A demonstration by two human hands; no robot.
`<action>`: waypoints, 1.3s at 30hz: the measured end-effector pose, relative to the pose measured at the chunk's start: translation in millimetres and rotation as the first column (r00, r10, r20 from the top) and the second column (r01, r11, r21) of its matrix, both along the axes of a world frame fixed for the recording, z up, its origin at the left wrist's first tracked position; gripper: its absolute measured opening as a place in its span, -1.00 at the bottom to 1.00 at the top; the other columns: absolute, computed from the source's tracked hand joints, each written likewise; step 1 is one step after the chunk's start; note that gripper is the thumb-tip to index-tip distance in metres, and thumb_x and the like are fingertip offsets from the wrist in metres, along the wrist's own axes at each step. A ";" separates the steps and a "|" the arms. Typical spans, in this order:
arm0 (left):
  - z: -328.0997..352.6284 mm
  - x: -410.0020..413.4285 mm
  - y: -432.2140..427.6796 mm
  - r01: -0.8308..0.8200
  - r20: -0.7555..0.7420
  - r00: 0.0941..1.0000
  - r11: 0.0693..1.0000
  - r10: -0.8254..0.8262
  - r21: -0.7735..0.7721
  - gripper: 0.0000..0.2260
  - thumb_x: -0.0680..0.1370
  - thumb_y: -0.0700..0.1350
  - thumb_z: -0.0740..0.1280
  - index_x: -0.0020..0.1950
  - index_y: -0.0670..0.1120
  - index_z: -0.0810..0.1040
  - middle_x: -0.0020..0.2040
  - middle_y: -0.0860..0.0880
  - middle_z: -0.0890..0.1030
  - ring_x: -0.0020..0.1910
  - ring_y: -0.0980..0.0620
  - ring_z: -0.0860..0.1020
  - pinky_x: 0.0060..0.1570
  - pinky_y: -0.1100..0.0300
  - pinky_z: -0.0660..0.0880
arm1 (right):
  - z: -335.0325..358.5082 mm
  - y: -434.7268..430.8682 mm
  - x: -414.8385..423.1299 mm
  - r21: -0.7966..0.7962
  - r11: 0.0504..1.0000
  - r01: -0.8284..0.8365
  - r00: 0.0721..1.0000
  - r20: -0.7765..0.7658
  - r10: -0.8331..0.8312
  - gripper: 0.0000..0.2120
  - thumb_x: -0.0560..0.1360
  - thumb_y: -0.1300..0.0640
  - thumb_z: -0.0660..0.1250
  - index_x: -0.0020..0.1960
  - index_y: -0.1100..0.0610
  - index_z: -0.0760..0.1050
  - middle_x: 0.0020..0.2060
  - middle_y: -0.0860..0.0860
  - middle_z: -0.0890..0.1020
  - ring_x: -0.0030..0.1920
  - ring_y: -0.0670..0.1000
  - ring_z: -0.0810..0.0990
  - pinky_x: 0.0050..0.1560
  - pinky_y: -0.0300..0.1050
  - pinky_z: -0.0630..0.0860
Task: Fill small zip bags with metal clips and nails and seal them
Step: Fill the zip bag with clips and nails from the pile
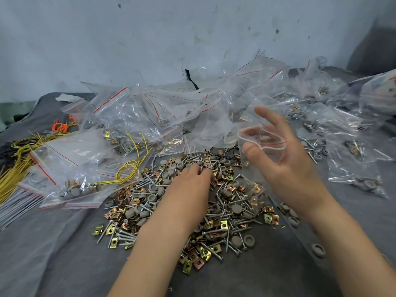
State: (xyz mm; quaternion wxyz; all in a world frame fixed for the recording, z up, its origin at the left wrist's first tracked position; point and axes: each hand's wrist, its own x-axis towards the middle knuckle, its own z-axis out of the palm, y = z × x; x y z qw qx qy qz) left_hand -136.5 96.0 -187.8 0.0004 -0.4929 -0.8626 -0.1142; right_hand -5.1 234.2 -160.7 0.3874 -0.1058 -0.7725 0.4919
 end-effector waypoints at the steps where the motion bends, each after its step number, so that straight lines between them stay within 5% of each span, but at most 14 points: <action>1: -0.1 0.0 0.2 -0.009 -0.025 1.000 1.000 0.009 -0.006 -0.66 0.59 -0.21 0.29 0.33 0.01 0.39 0.26 0.00 0.41 0.25 -0.02 0.39 0.17 0.10 0.39 | -0.1 0.2 0.2 0.000 1.000 0.000 1.000 0.002 0.000 -0.50 0.58 0.12 0.40 0.44 -0.15 0.35 0.09 -0.15 0.64 0.14 -0.23 0.58 0.07 -0.46 0.44; 17: 6.7 -3.8 -2.8 0.008 -0.005 1.000 1.000 -0.008 0.002 -0.80 0.64 -0.08 0.18 0.22 0.05 0.51 0.17 0.07 0.56 0.18 0.04 0.43 0.23 0.10 0.37 | -1.5 0.6 -1.2 0.029 0.999 0.013 1.000 0.009 -0.013 -0.50 0.57 0.11 0.41 0.45 -0.13 0.34 0.07 -0.17 0.64 0.14 -0.28 0.56 0.06 -0.49 0.42; 22: 7.6 -10.9 -5.8 -0.004 0.033 0.999 0.987 -0.002 0.163 -0.78 0.66 -0.06 0.16 0.26 0.11 0.49 0.13 0.16 0.55 0.17 0.08 0.46 0.28 0.06 0.34 | -1.2 0.4 -1.7 0.043 0.999 0.014 1.000 0.015 -0.014 -0.50 0.55 0.06 0.39 0.43 -0.16 0.34 0.08 -0.21 0.63 0.14 -0.25 0.57 0.06 -0.48 0.42; 26: 9.7 -15.6 -9.2 -0.047 0.227 0.973 0.923 -0.044 0.383 -0.81 0.66 -0.10 0.19 0.15 0.08 0.57 -0.21 0.22 0.48 -0.27 0.21 0.47 -0.19 0.34 0.38 | -1.8 0.6 -2.5 0.057 0.998 0.018 1.000 0.023 -0.019 -0.50 0.54 0.02 0.39 0.42 -0.20 0.33 0.09 -0.23 0.62 0.14 -0.24 0.58 0.06 -0.48 0.43; 28: 11.9 -14.1 -9.9 -0.075 0.331 0.939 0.888 -0.090 0.455 -0.84 0.66 -0.11 0.22 0.09 0.07 0.59 -0.24 0.20 0.53 -0.33 0.25 0.52 -0.32 0.43 0.36 | -2.1 0.5 -3.3 0.057 0.998 0.018 1.000 0.021 -0.019 -0.50 0.55 0.02 0.39 0.43 -0.20 0.33 0.10 -0.23 0.62 0.14 -0.24 0.58 0.06 -0.48 0.43; 33: 15.2 -14.4 -8.1 -0.140 0.518 0.834 0.835 -0.190 0.531 -0.82 0.65 -0.09 0.26 0.02 0.16 0.62 -0.17 0.27 0.63 -0.16 0.37 0.55 -0.20 0.52 0.39 | -3.8 1.1 -3.7 0.055 0.998 0.009 0.999 0.033 -0.011 -0.48 0.56 0.05 0.40 0.45 -0.18 0.32 0.10 -0.22 0.62 0.14 -0.23 0.59 0.06 -0.48 0.44; 39: 13.9 -18.3 -6.7 -0.271 0.696 0.664 0.780 -0.273 0.564 -0.78 0.64 -0.01 0.26 -0.02 0.21 0.69 -0.25 0.11 0.55 -0.23 0.14 0.48 -0.17 0.31 0.44 | -3.7 0.5 -2.8 0.049 0.999 0.009 0.999 0.039 -0.011 -0.48 0.54 0.03 0.39 0.44 -0.21 0.32 0.10 -0.23 0.61 0.14 -0.22 0.59 0.06 -0.46 0.44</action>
